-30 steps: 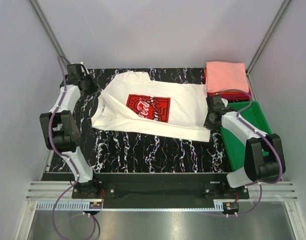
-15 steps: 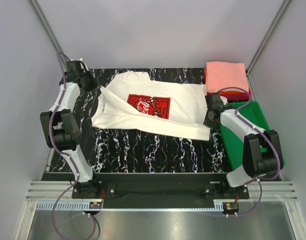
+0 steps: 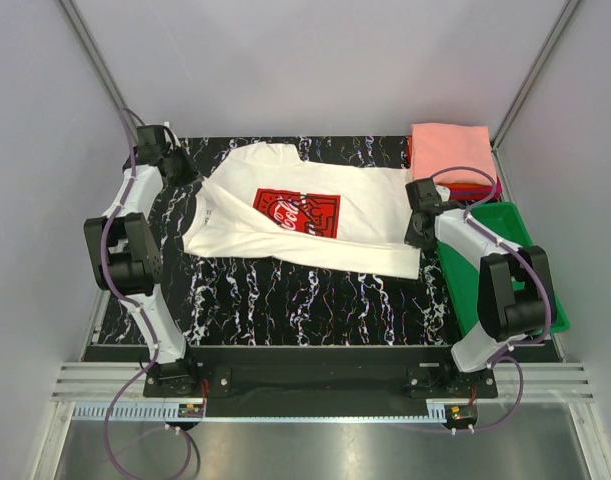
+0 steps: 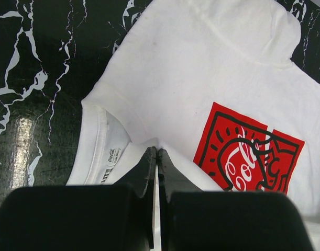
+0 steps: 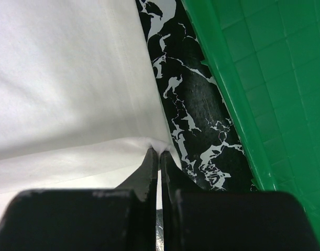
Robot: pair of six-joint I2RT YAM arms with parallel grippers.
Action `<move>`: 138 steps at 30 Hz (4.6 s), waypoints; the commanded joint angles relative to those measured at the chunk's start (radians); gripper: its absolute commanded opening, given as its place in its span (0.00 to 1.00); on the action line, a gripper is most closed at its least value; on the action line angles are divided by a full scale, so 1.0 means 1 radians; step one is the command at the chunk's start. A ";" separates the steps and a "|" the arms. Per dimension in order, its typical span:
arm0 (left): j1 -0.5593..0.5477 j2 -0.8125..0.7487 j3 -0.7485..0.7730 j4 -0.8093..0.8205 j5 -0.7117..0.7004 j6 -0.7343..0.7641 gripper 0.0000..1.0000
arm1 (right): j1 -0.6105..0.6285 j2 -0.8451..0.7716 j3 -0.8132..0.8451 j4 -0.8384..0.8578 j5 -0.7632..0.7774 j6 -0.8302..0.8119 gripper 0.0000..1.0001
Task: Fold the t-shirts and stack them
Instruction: Fold the tshirt
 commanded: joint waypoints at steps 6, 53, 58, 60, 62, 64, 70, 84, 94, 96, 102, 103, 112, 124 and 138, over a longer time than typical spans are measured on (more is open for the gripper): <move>0.006 -0.005 0.034 0.033 -0.025 0.030 0.00 | -0.008 0.020 0.053 0.012 0.081 -0.016 0.00; -0.060 -0.297 -0.341 0.055 -0.058 -0.097 0.41 | 0.075 -0.057 -0.012 0.063 -0.244 0.140 0.25; -0.085 -0.361 -0.533 0.157 0.001 -0.137 0.39 | 0.184 0.045 0.051 0.086 -0.256 0.160 0.23; -0.086 -0.353 -0.602 0.192 -0.006 -0.168 0.39 | 0.205 0.074 0.068 0.095 -0.270 0.157 0.22; -0.097 -0.352 -0.648 0.224 -0.006 -0.191 0.39 | 0.225 0.114 0.073 0.104 -0.267 0.152 0.21; -0.103 -0.344 -0.688 0.234 -0.054 -0.200 0.39 | 0.230 0.134 0.057 0.104 -0.247 0.145 0.20; -0.096 -0.278 -0.646 0.064 -0.350 -0.145 0.41 | 0.231 0.091 -0.079 0.101 -0.157 0.140 0.18; -0.097 -0.316 -0.656 -0.036 -0.546 -0.149 0.42 | 0.239 -0.084 -0.253 0.132 -0.198 0.136 0.18; -0.138 -0.531 -0.546 0.069 -0.163 -0.076 0.49 | 0.242 -0.243 -0.260 0.133 -0.284 0.160 0.25; -0.139 -0.485 -0.546 0.131 -0.044 -0.091 0.50 | 0.242 -0.276 -0.260 0.133 -0.286 0.163 0.26; -0.139 -0.283 -0.520 0.255 0.129 -0.132 0.48 | 0.242 -0.335 -0.277 0.132 -0.279 0.171 0.28; -0.139 -0.263 -0.506 0.266 0.135 -0.134 0.48 | 0.241 -0.340 -0.280 0.129 -0.278 0.171 0.29; -0.139 -0.102 -0.411 0.272 0.117 -0.114 0.49 | 0.241 -0.314 -0.267 0.130 -0.261 0.166 0.29; -0.175 -0.029 -0.399 0.266 0.087 -0.126 0.46 | 0.241 -0.279 -0.245 0.130 -0.253 0.159 0.29; -0.200 -0.008 -0.392 0.224 0.008 -0.136 0.35 | 0.242 -0.283 -0.256 0.129 -0.244 0.156 0.29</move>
